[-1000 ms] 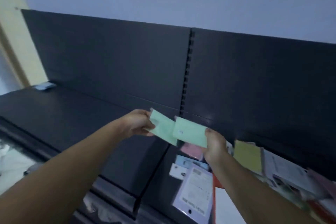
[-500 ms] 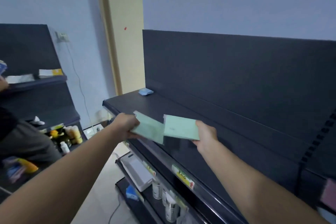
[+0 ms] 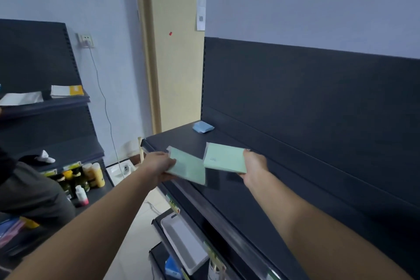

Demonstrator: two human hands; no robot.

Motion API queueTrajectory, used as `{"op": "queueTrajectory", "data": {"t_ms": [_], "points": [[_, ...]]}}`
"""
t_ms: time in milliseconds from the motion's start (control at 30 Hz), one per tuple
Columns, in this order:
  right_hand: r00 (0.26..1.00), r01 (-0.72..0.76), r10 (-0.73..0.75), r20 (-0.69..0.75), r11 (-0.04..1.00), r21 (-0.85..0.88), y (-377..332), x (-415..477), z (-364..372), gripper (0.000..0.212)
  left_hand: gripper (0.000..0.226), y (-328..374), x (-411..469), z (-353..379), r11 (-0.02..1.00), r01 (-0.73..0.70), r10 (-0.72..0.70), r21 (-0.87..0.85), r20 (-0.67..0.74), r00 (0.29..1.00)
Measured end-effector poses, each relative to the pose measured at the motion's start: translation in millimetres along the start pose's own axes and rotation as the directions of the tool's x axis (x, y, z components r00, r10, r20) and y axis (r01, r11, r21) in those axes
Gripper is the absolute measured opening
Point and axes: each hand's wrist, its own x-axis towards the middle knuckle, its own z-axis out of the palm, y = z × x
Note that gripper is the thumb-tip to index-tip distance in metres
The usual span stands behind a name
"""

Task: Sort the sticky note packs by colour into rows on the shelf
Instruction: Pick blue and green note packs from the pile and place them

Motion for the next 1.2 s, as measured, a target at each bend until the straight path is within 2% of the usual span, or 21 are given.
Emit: {"op": "queueTrajectory", "data": {"t_ms": [133,233,333,533,600,700,867,933,1033,1067,1133,1200], "points": [[1.000,0.025,-0.025,0.009,0.999,-0.024,-12,51,34,0.021,0.018,24,59,18,0.998,-0.012,0.009,0.059,0.036,0.999],[0.999,0.034,-0.035,-0.001,0.999,-0.017,-25,88,50,0.021,0.006,43,101,31,0.999,-0.008,0.005,0.050,0.045,0.999],[0.999,0.039,-0.039,-0.029,0.999,-0.004,-38,118,60,0.020,0.019,54,140,47,0.999,-0.021,0.017,0.049,0.076,0.997],[0.995,0.000,0.007,-0.097,0.997,0.072,-44,157,66,0.008,0.019,56,199,87,0.993,0.004,-0.027,0.117,0.195,0.980],[0.991,-0.006,0.015,-0.133,0.998,0.066,-41,174,69,0.012,0.015,56,224,99,0.987,0.009,-0.047,0.159,0.235,0.971],[0.980,0.006,0.000,-0.197,0.999,0.032,-33,201,76,0.028,0.010,58,257,114,0.975,0.023,-0.091,0.221,0.303,0.949],[0.932,0.038,0.008,-0.362,0.992,0.119,-21,234,87,0.014,0.018,64,298,138,0.955,0.003,-0.144,0.297,0.456,0.878],[0.913,0.031,0.024,-0.407,0.991,0.128,-15,246,92,0.016,0.021,63,311,146,0.946,-0.021,-0.152,0.324,0.499,0.853],[0.901,-0.026,0.053,-0.431,0.997,0.069,1,258,100,0.029,0.024,53,332,153,0.933,-0.056,-0.146,0.355,0.519,0.842],[0.894,-0.047,0.055,-0.445,0.999,0.028,8,260,102,0.035,0.022,47,340,154,0.904,-0.114,-0.128,0.412,0.516,0.847],[0.871,-0.069,-0.009,-0.492,0.988,-0.140,18,256,105,0.036,0.020,34,350,155,0.804,-0.286,-0.033,0.521,0.520,0.854],[0.851,-0.086,-0.121,-0.511,0.927,-0.364,22,252,105,0.029,0.023,30,352,155,0.710,-0.406,0.049,0.575,0.535,0.844]]}}
